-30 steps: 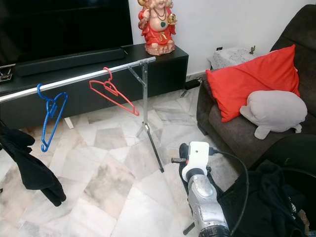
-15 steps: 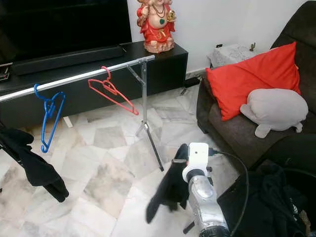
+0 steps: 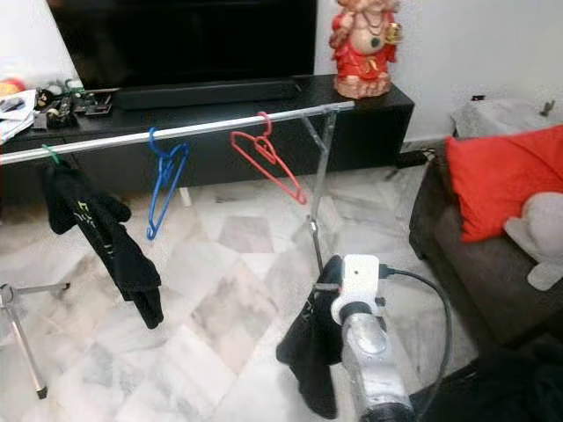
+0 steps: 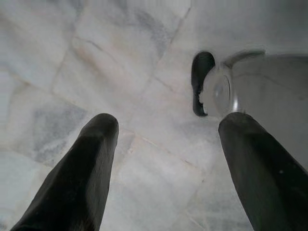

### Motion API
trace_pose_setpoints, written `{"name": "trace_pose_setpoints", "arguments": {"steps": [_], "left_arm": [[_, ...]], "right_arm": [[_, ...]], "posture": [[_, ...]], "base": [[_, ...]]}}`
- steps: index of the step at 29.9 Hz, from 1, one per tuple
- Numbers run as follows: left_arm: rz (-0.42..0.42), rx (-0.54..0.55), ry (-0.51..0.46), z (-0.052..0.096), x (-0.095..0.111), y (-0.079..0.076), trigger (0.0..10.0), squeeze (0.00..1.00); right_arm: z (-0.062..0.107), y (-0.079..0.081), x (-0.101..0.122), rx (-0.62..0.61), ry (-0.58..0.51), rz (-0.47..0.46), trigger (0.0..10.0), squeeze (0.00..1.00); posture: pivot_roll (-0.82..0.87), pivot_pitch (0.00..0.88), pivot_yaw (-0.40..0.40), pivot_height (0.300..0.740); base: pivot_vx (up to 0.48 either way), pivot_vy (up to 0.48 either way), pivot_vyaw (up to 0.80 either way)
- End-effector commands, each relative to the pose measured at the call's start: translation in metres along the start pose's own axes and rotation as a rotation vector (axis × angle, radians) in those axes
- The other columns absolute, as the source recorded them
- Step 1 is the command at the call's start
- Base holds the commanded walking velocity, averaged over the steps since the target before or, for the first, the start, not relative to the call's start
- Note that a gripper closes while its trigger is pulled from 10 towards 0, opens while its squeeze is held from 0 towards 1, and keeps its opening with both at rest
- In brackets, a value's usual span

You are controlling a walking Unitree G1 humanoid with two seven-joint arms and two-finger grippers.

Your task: Hang hanger

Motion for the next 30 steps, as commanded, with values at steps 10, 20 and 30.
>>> {"name": "trace_pose_setpoints", "arguments": {"steps": [10,20,30], "left_arm": [[-0.009,-0.003,0.028,0.0014,-0.0079,0.0003,10.0,0.00],[-0.001,0.001,0.030,0.0016,-0.0087,0.0008,10.0,0.00],[-0.003,0.008,0.030,0.0018,-0.0083,0.0050,10.0,0.00]], "right_arm": [[-0.0014,-0.0060,0.0017,-0.014,-0.006,0.003,10.0,0.00],[-0.0016,-0.0086,0.0038,-0.022,-0.008,0.023,10.0,0.00],[-0.0018,-0.0054,0.0010,-0.025,-0.002,0.021,10.0,0.00]], "posture": [[0.00,0.047,0.045,0.740],[0.00,0.070,0.042,0.740],[0.01,0.088,0.058,0.740]], "base": [[0.000,0.075,0.00],[0.000,0.252,0.00],[0.000,0.252,0.00]]}}
Point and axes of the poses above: a point about 5 cm out from each wrist's last joint towards the gripper, its own z axis pointing back from the gripper into the wrist, its own x axis along the axis of the wrist's last joint, y = z × x, the point moved 5 cm from there along -z, pointing out of the wrist towards the gripper, and after that the axes turned 9 degrees about -z, right-handed, at the moved point
